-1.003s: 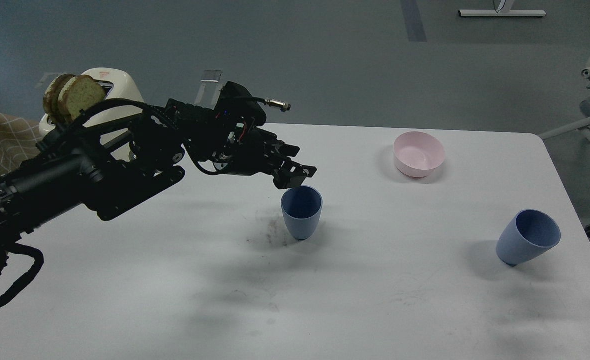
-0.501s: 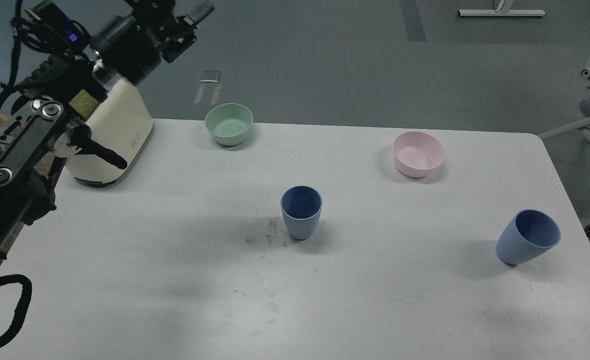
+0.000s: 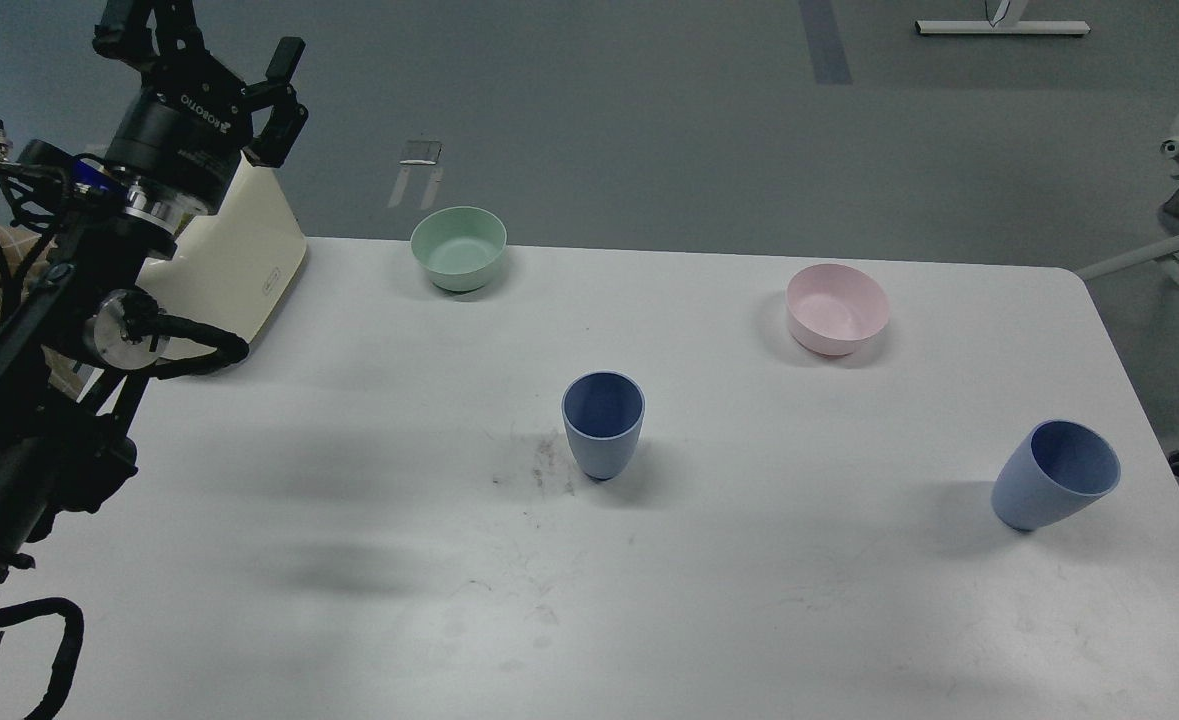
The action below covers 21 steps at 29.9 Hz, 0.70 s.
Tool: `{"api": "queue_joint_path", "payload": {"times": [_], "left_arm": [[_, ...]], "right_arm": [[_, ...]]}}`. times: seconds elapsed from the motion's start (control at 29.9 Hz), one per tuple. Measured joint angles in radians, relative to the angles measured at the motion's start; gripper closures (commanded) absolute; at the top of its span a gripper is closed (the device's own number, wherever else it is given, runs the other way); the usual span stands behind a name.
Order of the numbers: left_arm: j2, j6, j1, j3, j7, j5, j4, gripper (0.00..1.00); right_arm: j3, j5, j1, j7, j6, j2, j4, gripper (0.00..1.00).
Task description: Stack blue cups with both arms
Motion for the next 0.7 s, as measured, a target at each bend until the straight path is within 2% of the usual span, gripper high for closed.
{"api": "queue_joint_path", "payload": {"times": [0.47,0.7], "left_arm": [[-0.012,-0.001,-0.013,0.002,0.001,0.002,-0.013,0.02],[-0.014,-0.001,-0.005,0.003,-0.001,0.002,-0.013,0.02]], "right_arm": [[-0.213,-0.202,-0.089,0.001,-0.001,-0.001,-0.005,0.00],[-0.275,-0.215,-0.128,-0.002,-0.001,-0.007,-0.005,0.07]]}}
